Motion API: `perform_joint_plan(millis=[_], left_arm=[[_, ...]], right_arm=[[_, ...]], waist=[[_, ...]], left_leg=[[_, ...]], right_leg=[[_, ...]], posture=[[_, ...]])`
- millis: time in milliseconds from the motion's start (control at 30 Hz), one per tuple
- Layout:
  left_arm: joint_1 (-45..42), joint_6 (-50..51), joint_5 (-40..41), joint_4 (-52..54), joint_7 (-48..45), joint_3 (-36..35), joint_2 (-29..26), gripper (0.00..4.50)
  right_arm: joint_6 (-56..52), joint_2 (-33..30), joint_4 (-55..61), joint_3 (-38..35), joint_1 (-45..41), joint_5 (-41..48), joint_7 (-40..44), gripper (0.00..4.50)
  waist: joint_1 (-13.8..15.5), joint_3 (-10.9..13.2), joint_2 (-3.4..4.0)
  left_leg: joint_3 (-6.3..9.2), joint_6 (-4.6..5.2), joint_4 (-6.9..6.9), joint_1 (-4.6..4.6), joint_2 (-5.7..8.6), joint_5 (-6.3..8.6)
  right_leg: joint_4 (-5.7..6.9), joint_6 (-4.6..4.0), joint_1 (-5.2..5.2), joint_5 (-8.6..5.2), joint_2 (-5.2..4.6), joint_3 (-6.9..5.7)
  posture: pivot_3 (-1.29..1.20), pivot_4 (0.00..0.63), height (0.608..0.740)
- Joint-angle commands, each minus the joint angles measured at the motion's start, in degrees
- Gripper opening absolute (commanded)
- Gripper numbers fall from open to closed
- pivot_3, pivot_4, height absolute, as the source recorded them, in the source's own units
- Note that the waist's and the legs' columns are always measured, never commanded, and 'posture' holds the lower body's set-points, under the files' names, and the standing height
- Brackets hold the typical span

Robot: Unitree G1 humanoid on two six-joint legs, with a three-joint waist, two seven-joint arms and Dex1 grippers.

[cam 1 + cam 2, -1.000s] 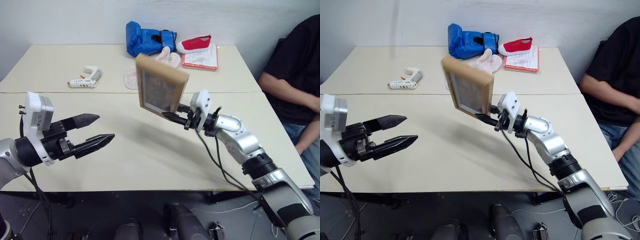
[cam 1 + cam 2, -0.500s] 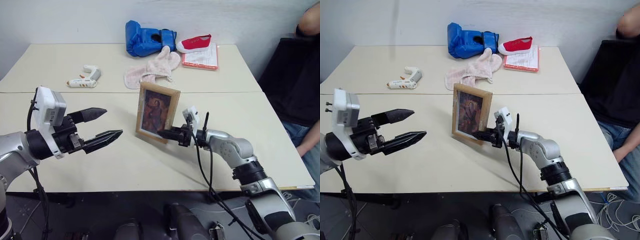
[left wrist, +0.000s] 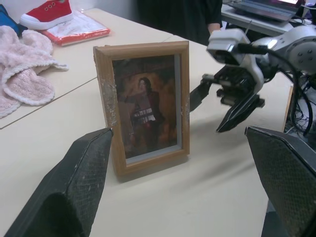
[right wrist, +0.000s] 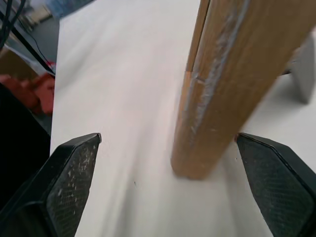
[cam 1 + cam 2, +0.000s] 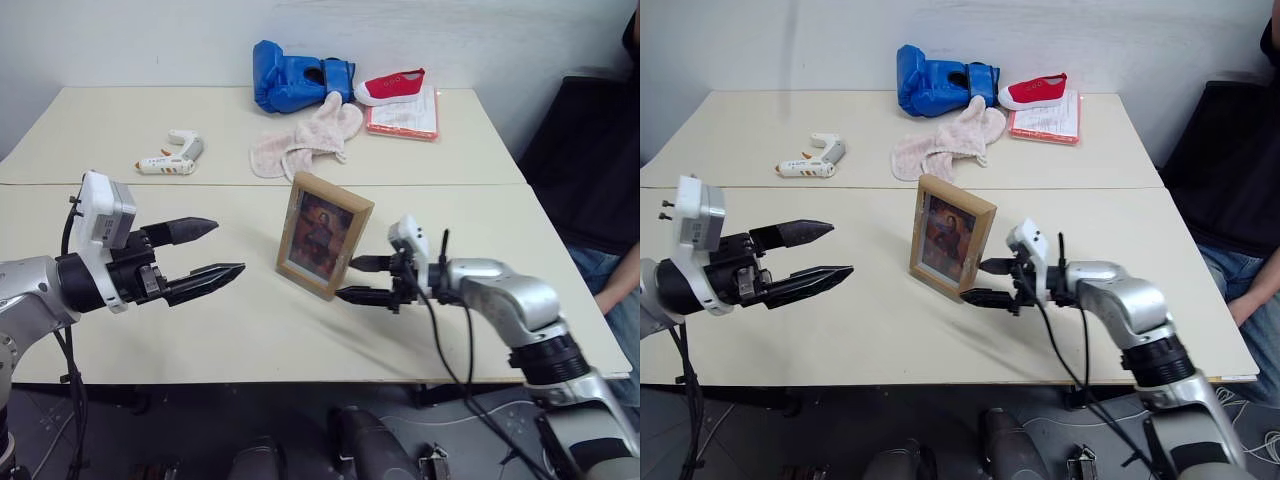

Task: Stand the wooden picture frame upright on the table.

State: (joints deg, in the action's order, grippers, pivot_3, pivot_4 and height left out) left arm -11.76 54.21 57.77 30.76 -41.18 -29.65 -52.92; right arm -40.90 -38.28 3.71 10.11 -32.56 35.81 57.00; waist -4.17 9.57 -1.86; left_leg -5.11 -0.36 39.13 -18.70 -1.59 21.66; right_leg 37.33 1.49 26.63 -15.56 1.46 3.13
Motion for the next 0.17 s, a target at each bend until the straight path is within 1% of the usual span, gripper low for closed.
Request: perform_joint_plan(millis=[33,100,167], left_arm=[[-0.82,-2.42,-1.09,-0.67,-1.5,-0.19,-1.67,4.5],[-1.94,-4.12,-1.98,-1.92,-2.11,0.41,-1.57,4.5],[-2.93,-5.1,-2.63,-2.83,-2.26,1.28,-1.49,4.5]], right_arm=[[0.68,-7.55,2.91,-9.06,-1.08,2.28,5.71,4.48],[-1.43,-13.66,3.44,-14.45,-1.06,5.84,10.79,4.48],[-2.25,-16.48,4.98,-16.33,0.28,7.67,13.82,4.48]], waist=[[0.49,0.01,0.01],[0.82,0.05,0.06],[1.05,0.1,0.12]], left_leg=[[0.0,0.06,0.0,-0.01,0.0,0.03],[-0.02,0.17,-0.01,-0.01,0.0,0.09],[-0.02,0.25,-0.01,0.0,0.0,0.14]], right_leg=[[-0.02,0.01,0.0,0.0,0.0,0.0],[-0.04,0.02,0.0,0.0,0.01,0.01],[-0.05,0.02,0.0,0.0,0.02,0.01]], posture=[[0.0,0.15,0.74],[0.0,0.15,0.74],[0.0,0.15,0.74]])
